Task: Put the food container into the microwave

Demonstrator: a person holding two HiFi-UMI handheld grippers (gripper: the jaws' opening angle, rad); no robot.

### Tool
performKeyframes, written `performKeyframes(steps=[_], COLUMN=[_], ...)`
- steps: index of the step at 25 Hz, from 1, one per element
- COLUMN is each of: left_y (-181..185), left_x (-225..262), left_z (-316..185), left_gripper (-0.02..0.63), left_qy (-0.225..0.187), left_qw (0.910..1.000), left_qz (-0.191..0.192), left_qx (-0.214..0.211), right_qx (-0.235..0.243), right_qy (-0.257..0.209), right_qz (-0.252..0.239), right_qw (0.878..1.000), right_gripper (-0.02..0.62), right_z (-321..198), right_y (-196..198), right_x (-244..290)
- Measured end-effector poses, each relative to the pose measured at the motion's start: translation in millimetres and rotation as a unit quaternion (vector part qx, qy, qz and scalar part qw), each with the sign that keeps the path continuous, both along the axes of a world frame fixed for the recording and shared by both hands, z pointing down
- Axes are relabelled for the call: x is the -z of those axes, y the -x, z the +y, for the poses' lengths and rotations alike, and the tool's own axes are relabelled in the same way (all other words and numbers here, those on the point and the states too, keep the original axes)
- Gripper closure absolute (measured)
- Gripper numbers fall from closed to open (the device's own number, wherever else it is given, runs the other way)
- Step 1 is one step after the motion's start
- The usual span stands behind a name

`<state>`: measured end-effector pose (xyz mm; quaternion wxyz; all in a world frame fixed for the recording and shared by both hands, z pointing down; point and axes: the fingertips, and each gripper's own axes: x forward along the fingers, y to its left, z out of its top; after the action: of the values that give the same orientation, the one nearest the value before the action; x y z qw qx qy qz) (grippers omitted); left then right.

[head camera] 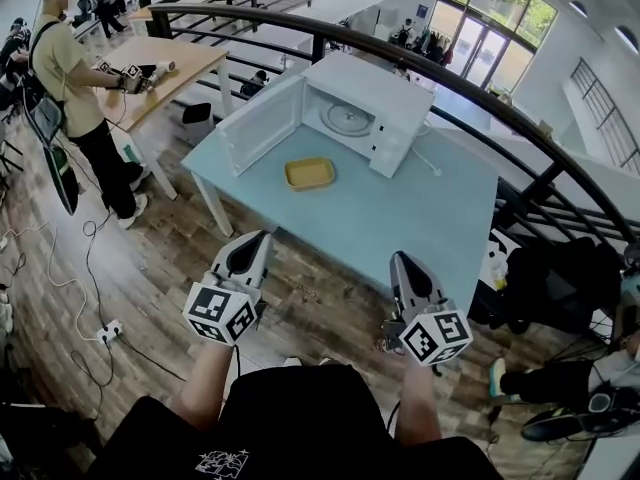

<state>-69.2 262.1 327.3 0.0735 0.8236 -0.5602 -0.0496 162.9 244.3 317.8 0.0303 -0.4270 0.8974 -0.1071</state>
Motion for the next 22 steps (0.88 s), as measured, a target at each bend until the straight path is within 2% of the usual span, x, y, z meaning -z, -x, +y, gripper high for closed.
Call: performKeyframes(steps=[13, 22], left_y=[66, 80], left_x=[-11, -16], left_z=[35, 24], left_gripper=[0.600, 0.600], left_qy=[0.002, 0.013], left_qw=[0.9985, 0.9977], left_qz=[0.012, -0.005], left_qx=[0.054, 0.066], right_qx=[0.069, 0.095], right_qy=[-0.002, 0.012], right_qz=[-0.002, -0.009], right_qw=[0.998, 0.995], right_gripper=[0.589, 0.589], right_z=[7, -15], right_y=[72, 95], right_x=[-1, -12])
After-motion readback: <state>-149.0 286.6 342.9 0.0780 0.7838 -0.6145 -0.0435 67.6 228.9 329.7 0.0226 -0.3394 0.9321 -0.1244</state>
